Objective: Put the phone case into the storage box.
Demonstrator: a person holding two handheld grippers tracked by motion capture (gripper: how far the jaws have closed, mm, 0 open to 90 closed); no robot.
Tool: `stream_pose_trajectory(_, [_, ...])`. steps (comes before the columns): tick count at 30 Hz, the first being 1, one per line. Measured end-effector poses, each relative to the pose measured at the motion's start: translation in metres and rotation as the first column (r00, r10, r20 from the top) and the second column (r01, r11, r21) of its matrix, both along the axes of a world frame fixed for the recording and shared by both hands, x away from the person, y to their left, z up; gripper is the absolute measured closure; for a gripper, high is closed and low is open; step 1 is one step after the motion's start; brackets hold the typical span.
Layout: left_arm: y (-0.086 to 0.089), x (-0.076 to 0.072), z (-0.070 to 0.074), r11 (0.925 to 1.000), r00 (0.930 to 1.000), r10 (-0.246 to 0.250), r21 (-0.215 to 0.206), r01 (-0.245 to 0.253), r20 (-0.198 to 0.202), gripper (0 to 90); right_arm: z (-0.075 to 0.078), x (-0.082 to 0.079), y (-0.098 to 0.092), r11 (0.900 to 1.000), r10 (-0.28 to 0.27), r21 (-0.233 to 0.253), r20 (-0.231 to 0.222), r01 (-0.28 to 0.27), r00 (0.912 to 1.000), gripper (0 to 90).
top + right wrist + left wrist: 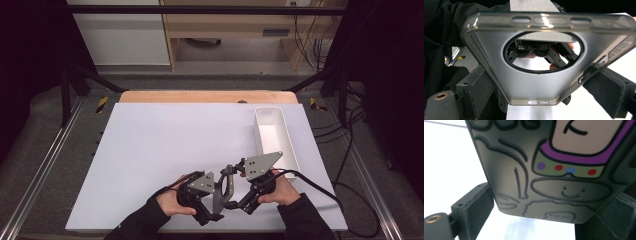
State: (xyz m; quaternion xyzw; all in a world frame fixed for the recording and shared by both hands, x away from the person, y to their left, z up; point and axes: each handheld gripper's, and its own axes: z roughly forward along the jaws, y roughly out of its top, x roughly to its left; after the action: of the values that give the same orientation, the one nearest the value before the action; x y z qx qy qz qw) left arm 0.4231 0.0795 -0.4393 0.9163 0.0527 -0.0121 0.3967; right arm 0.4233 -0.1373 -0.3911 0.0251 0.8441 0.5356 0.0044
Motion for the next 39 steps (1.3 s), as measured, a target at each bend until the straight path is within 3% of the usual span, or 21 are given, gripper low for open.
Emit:
stream_pose_trajectory(7, [0.009,0.004,0.005,0.998,0.9986,0.054,-0.034,-0.054,-0.002,3.2,0.006,0.003,-0.005,0.998,-0.058,0.015,0.011,0.058,0.9982,12.0])
stream_pose_trajectory(13, [0.024,0.007,0.008,0.991,0.9935,0.114,-0.07,-0.114,-0.005,2.2,0.011,0.005,-0.011,0.993,-0.116,0.028,0.025,0.115,0.993,11.9])
stream_pose_trajectory(19, [0.041,0.008,0.011,0.9755,0.9827,0.185,-0.12,-0.184,-0.002,0.3,0.013,0.006,-0.016,0.987,-0.158,0.033,0.032,0.157,0.987,11.8])
stream_pose_trajectory(23, [0.053,0.01,0.013,0.9593,0.9712,0.238,-0.157,-0.235,0.003,0.3,0.016,0.007,-0.02,0.982,-0.182,0.049,0.035,0.18,0.9827,11.8])
stream_pose_trajectory(26, [0.064,0.011,0.014,0.9416,0.9576,0.288,-0.184,-0.282,0.006,0.2,0.02,0.007,-0.024,0.978,-0.204,0.058,0.036,0.202,0.9783,11.8])
stream_pose_trajectory(28, [0.072,0.012,0.014,0.9256,0.9445,0.328,-0.201,-0.32,0.007,0.3,0.022,0.007,-0.026,0.975,-0.216,0.066,0.034,0.213,0.9759,11.8])
stream_pose_trajectory(34, [0.098,0.014,0.016,0.8487,0.8846,0.466,-0.277,-0.45,-0.01,0.5,0.028,0.008,-0.032,0.964,-0.252,0.096,0.027,0.248,0.9674,11.8])
stream_pose_trajectory(39, [0.118,0.013,0.016,0.803,0.8447,0.535,-0.314,-0.506,0.006,0.8,0.032,0.01,-0.036,0.954,-0.286,0.105,0.021,0.282,0.958,11.8])
